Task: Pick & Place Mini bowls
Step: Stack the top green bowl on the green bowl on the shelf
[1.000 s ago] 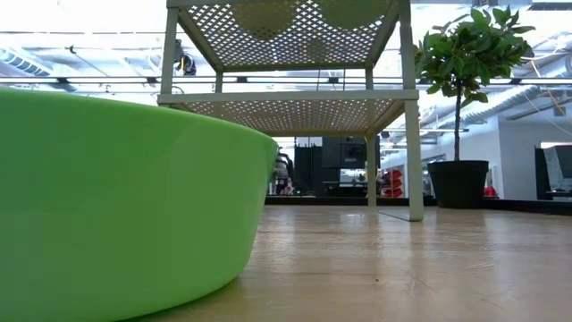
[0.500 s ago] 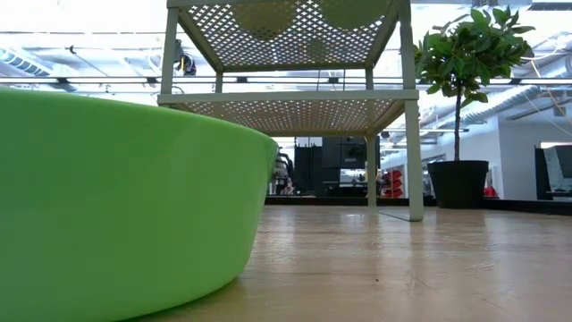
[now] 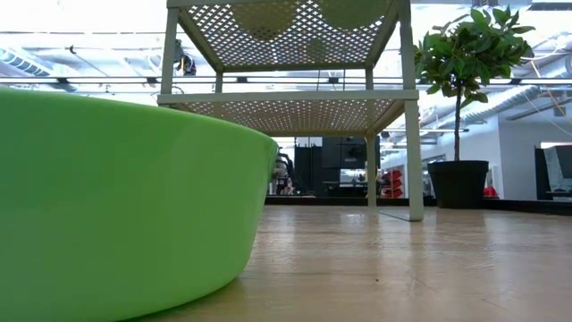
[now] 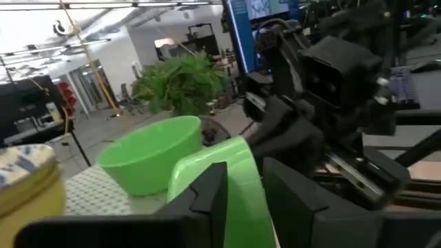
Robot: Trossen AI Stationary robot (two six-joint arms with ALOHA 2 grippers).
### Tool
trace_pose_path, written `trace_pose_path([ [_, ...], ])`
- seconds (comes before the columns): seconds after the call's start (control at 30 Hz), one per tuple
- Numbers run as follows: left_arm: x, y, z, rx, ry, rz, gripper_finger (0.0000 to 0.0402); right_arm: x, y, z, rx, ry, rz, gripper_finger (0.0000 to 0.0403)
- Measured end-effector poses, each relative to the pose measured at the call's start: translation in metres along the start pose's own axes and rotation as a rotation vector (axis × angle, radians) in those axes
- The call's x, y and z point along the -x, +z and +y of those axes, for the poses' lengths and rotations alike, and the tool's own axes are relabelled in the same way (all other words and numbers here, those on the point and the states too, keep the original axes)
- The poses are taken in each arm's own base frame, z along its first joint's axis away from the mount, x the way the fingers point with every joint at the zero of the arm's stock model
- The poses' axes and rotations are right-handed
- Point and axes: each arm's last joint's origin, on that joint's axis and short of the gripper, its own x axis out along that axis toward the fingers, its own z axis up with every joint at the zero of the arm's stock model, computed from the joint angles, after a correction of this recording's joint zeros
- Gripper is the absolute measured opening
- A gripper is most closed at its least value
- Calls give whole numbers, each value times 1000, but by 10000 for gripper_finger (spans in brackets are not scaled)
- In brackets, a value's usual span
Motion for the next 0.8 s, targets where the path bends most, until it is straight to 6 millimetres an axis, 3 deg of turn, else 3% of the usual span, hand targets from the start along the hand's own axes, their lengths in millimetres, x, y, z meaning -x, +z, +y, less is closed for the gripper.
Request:
trace_pose_path([
  [0.13,-4,-1,1,-40,15,-3,118,0,0,1,3,15,-9,1],
  [0.27,-3,1,-2,-309,-107,-64,114,0,0,1,7,21,-12,1],
  [0.33,-2,1,-6,-361,-183,-102,108,0,0,1,9,22,-12,1],
  [0.53,-2,11,-3,-298,-209,-193,127,0,0,1,17,21,-7,1],
  [0.8,20,32,1,-126,-159,-260,234,0,0,2,19,30,-11,0],
])
